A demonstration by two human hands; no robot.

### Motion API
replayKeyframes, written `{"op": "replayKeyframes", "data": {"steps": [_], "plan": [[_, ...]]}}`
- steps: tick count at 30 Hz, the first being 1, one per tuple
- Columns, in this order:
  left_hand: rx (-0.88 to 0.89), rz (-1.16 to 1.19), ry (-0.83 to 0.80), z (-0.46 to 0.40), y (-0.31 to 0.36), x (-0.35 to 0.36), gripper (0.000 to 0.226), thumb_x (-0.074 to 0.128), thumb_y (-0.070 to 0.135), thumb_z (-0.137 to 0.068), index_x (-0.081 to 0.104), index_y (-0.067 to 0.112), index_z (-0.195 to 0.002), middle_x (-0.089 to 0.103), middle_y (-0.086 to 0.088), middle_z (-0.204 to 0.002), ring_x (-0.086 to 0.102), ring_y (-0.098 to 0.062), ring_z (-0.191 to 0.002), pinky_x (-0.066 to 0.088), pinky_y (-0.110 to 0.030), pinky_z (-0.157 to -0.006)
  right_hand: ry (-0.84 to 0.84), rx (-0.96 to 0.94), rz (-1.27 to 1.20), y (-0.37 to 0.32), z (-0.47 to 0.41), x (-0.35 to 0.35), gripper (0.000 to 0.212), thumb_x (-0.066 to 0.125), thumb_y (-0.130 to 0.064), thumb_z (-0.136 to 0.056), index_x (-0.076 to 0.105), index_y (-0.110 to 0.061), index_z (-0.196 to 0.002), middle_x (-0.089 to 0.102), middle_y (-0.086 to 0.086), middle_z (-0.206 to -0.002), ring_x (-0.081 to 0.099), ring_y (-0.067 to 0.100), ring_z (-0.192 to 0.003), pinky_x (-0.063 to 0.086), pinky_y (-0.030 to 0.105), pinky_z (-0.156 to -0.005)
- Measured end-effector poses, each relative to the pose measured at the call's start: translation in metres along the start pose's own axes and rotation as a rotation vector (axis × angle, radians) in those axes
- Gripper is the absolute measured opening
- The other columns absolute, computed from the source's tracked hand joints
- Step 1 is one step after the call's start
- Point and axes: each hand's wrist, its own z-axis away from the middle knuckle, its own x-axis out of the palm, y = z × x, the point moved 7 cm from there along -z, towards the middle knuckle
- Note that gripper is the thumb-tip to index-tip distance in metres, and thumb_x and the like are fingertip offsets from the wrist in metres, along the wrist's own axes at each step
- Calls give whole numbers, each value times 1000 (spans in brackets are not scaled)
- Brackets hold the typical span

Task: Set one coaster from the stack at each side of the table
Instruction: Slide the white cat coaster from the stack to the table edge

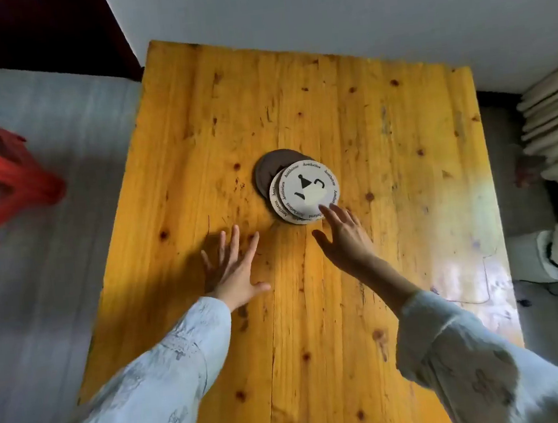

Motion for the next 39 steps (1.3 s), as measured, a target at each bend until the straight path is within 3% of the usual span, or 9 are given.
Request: {"op": "replayKeyframes", "data": {"steps": [5,14,21,24,28,34,39], "plan": [[-34,-159,28,-13,-11,16,117,65,55,-69,-35,41,-126,-46,0,-137,-40,-24,-128,-13,-66,-104,7,-50,97,-4,-46,9,60,45,-34,-94,19,-18,-146,14,12,-158,8,30,-146,19,46,-118],[-58,-219,59,-16,-12,16,118,62,59,-67,-40,40,-123,-42,-2,-140,-37,-26,-129,-9,-66,-105,58,-82,277,-12,-69,26,75,52,-49,-87,19,-17,-145,16,15,-157,15,33,-144,25,50,-114],[-55,-204,55,-14,-10,15,116,61,59,-68,-39,39,-123,-43,-3,-139,-38,-26,-128,-10,-65,-105,1,-161,375,-21,-60,30,60,43,-24,-97,13,-8,-146,12,24,-156,12,42,-143,27,57,-113],[-44,-173,45,-14,-10,16,115,62,56,-69,-38,40,-124,-44,-1,-138,-39,-25,-127,-12,-65,-104,8,-190,373,-20,-53,30,58,40,-15,-97,10,-10,-147,10,19,-157,9,38,-145,25,52,-115],[-30,-133,54,-18,-10,13,116,66,52,-67,-33,41,-125,-44,1,-137,-40,-23,-126,-14,-64,-104,45,-231,338,-16,-40,26,52,34,-15,-99,15,-12,-147,17,15,-157,15,32,-145,24,48,-117],[-27,-145,61,-20,-11,14,115,66,51,-69,-29,38,-132,-42,-1,-142,-33,-27,-135,-12,-65,-104,117,-348,324,-10,17,38,52,50,-7,-90,36,-8,-140,44,18,-145,41,35,-134,39,51,-107],[-1,-125,144,7,-5,22,86,55,42,-83,-6,32,-143,-21,-4,-155,-20,-28,-141,-6,-62,-110,96,-352,306,-3,76,62,53,63,-6,-82,47,-8,-133,55,17,-135,52,34,-125,47,50,-99]]}}
